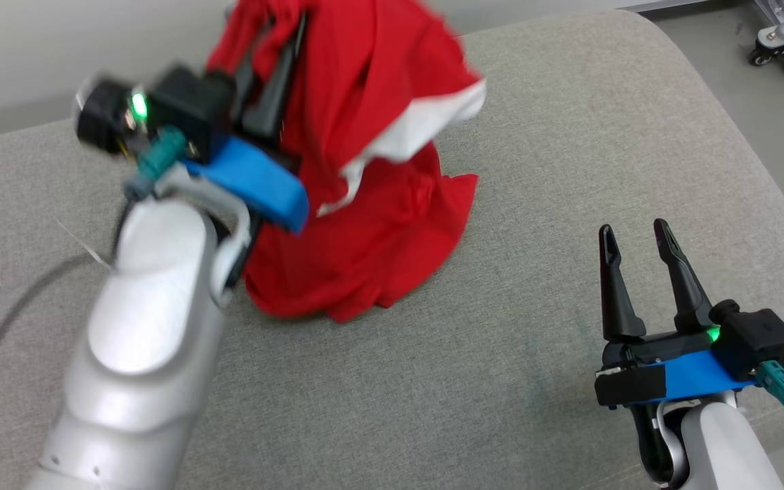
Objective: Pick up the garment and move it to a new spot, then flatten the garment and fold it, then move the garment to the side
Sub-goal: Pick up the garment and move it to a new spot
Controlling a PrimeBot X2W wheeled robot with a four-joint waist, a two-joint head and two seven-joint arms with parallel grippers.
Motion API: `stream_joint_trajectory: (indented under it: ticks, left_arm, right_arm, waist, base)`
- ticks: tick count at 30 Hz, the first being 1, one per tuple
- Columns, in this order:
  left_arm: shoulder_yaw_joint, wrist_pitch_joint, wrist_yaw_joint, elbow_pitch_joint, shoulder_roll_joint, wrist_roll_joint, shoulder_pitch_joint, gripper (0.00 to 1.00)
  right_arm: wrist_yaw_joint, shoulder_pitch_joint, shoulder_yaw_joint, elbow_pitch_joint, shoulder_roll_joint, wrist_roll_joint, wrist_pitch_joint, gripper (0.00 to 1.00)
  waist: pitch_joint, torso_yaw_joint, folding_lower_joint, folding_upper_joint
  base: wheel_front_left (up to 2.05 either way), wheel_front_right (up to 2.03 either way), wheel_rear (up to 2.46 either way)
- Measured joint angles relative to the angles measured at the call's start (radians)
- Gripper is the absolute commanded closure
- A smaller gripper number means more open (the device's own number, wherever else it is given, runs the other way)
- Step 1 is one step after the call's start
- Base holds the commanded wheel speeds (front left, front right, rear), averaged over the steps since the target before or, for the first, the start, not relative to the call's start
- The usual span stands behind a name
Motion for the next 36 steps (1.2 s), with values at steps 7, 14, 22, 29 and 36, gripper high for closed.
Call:
stream_joint_trajectory:
  ticks: [7,14,22,29,36]
  left_arm:
    - [-0.025,-0.061,0.021,0.144,-0.023,-0.061,0.18,1.0]
    - [-0.082,-0.105,0.025,0.249,-0.037,-0.103,0.274,1.0]
    - [-0.107,-0.126,0.06,0.2,-0.039,-0.135,0.289,0.0]
    - [-0.038,-0.13,0.097,-0.002,-0.019,-0.088,0.358,0.0]
    - [0.063,-0.13,0.124,-0.137,0.03,-0.054,0.47,0.0]
  right_arm:
    - [0.0,0.0,0.006,0.002,0.0,-0.009,0.0,0.0]
    - [0.0,0.0,0.006,0.012,0.001,-0.022,0.0,0.0]
    - [0.0,0.01,0.013,0.026,0.001,-0.026,0.0,0.0]
    - [0.0,0.04,0.005,0.027,0.001,-0.036,0.0,0.0]
    - [0.0,0.062,-0.003,0.014,0.002,-0.045,0.0,0.0]
  waist:
    - [0.007,0.012,0.0,0.0]
    - [0.006,0.037,0.0,0.0]
    - [-0.028,0.07,0.0001,0.0]
    - [-0.074,0.111,0.0001,0.0]
    - [-0.116,0.158,0.0001,0.0]
  base:
    - [0.0,0.0,0.0]
    - [0.0,0.0,0.0]
    - [0.0,0.0,0.0]
    - [0.0,0.0,0.0]
    - [0.0,0.0,0.0]
